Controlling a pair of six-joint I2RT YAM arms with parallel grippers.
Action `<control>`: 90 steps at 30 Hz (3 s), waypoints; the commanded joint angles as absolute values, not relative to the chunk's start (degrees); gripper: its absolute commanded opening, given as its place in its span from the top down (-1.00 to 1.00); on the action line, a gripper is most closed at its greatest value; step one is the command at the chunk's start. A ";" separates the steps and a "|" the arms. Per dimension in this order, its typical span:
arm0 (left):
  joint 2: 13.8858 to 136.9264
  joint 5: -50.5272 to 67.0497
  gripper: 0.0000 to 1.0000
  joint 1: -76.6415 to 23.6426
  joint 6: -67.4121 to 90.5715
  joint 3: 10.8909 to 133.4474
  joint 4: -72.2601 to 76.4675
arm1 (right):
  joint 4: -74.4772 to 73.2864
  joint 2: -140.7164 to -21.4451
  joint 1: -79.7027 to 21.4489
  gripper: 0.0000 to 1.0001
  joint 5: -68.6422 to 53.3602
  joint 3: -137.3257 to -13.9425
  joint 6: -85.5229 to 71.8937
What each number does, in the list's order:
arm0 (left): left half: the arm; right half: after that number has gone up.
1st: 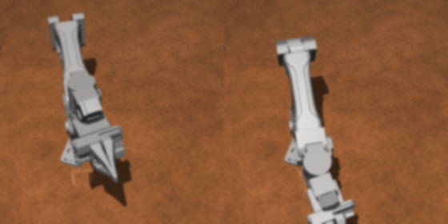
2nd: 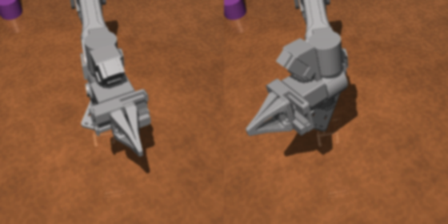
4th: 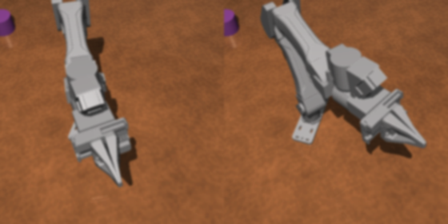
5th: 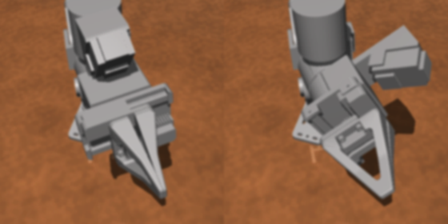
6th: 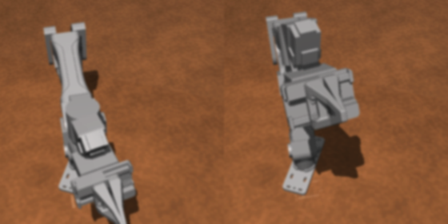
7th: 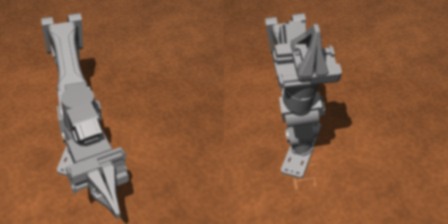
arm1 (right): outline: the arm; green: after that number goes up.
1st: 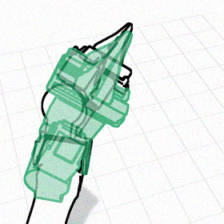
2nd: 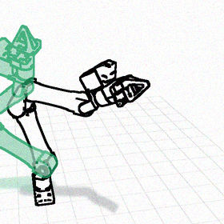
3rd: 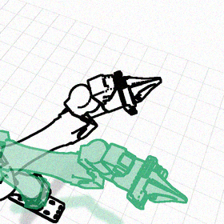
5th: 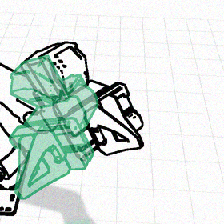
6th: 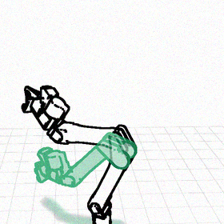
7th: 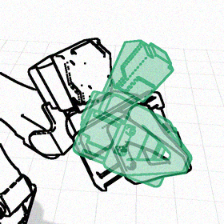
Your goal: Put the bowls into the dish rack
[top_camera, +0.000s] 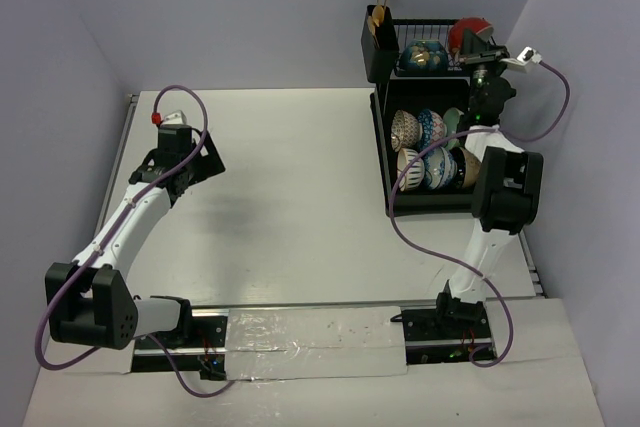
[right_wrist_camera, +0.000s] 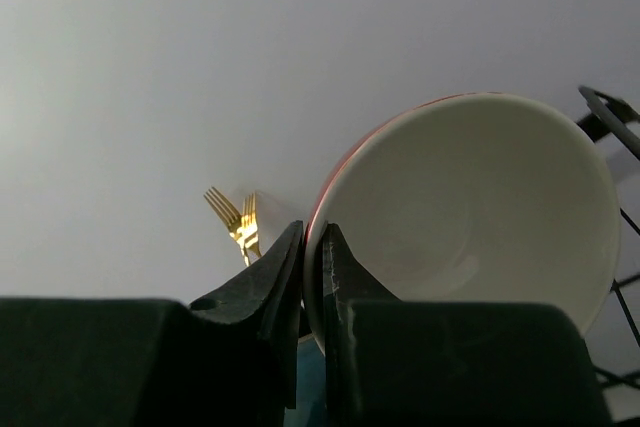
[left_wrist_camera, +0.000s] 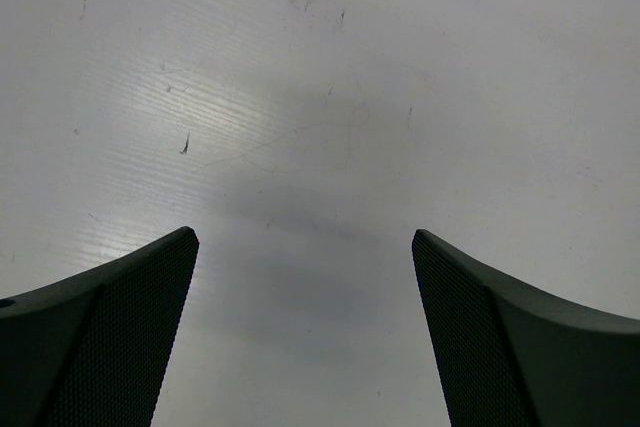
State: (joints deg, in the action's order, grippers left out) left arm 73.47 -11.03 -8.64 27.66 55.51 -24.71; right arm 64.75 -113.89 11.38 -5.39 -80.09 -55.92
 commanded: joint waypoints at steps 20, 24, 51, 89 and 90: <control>71.72 -8.96 -0.86 -8.44 27.07 55.90 -23.12 | 83.93 -106.35 8.96 0.48 0.79 -58.37 -58.01; 71.46 -8.88 -0.87 -8.44 27.25 55.81 -23.12 | 86.22 -105.47 8.96 0.24 0.70 -55.29 -58.71; 66.89 -8.35 -0.88 -8.44 27.51 55.90 -23.03 | 49.52 -62.43 8.96 -0.46 -2.90 -36.73 -36.84; 39.47 -17.93 -0.99 -9.23 19.78 77.26 -37.18 | -15.38 -11.95 -16.61 -1.00 21.97 -61.09 -3.25; 39.11 -18.02 -0.98 -9.32 19.60 76.99 -36.92 | -15.82 -11.87 -16.96 -1.00 21.89 -60.56 -3.25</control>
State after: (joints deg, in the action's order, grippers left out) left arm 40.32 -16.53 -8.91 21.58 77.91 -36.60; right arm -14.44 -12.03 -15.75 19.77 -61.82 -5.52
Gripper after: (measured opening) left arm 0.991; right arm 0.999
